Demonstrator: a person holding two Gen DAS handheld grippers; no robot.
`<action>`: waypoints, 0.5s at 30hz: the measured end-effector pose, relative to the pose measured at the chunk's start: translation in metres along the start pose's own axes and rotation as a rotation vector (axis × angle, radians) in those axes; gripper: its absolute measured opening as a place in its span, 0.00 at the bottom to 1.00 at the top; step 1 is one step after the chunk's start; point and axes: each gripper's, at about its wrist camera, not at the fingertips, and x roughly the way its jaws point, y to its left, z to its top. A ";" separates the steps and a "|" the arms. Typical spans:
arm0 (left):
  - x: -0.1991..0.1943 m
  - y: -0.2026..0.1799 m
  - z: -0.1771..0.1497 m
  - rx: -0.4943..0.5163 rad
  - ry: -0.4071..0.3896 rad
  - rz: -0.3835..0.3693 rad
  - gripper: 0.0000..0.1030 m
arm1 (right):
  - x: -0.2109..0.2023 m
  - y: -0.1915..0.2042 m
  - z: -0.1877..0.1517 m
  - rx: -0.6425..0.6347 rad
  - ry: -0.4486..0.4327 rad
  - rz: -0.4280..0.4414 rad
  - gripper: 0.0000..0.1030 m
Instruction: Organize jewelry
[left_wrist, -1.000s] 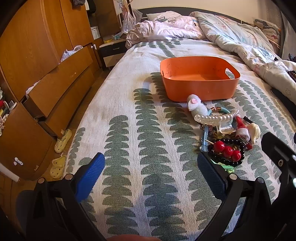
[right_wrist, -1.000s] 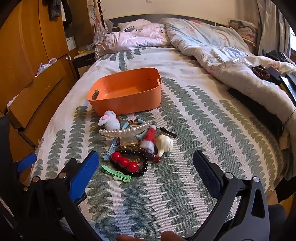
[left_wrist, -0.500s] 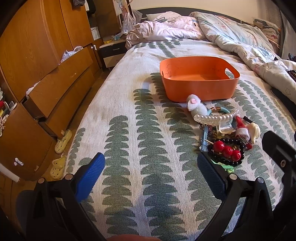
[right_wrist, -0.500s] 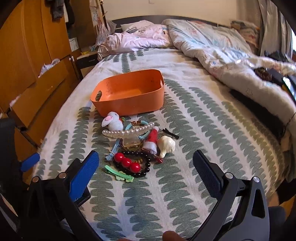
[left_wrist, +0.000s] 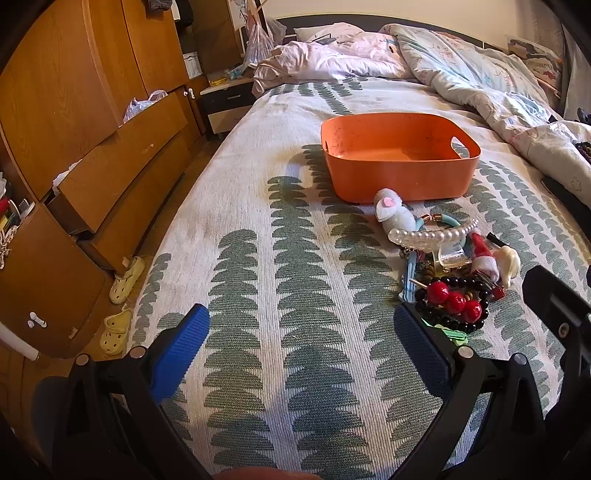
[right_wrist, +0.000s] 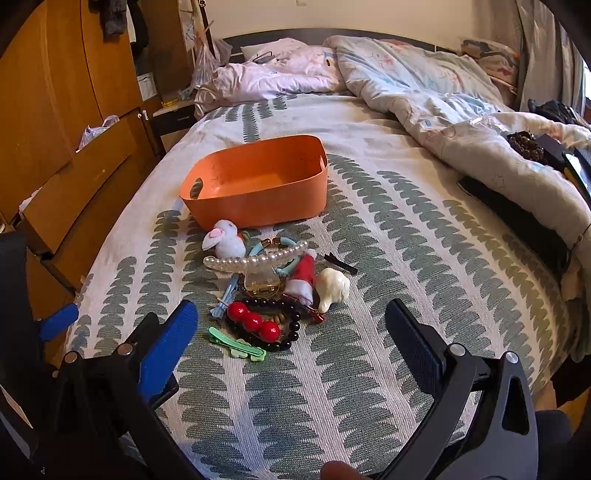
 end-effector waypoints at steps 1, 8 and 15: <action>0.000 0.000 0.000 0.000 -0.001 0.001 0.96 | 0.000 0.000 0.000 -0.001 -0.002 -0.002 0.97; 0.000 0.000 0.000 0.000 -0.001 0.002 0.96 | 0.001 0.000 0.000 0.000 0.003 -0.010 0.97; 0.003 0.000 0.002 0.000 0.010 0.003 0.96 | 0.005 -0.004 0.002 0.002 0.013 -0.005 0.97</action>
